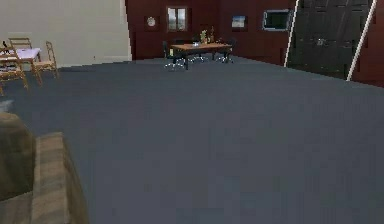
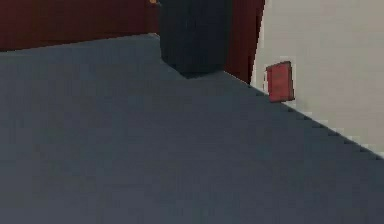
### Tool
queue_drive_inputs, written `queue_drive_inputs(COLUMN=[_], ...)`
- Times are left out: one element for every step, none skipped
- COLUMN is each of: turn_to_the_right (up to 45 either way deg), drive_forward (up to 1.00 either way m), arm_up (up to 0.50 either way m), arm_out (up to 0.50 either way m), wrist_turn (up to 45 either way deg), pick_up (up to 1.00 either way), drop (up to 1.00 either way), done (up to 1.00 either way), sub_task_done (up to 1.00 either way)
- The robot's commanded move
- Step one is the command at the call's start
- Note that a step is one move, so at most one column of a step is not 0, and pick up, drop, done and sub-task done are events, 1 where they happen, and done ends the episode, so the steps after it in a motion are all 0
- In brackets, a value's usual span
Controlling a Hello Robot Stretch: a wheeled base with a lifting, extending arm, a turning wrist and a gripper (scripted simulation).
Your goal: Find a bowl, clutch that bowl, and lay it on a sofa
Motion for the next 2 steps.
queue_drive_inputs(turn_to_the_right=[9.0,0.0], drive_forward=[0.0,0.65], arm_up=[0.0,0.0], arm_out=[0.0,0.0], wrist_turn=[0.0,0.0], pick_up=[0.0,0.0], drop=[0.0,0.0], done=[0.0,0.0], sub_task_done=[0.0,0.0])
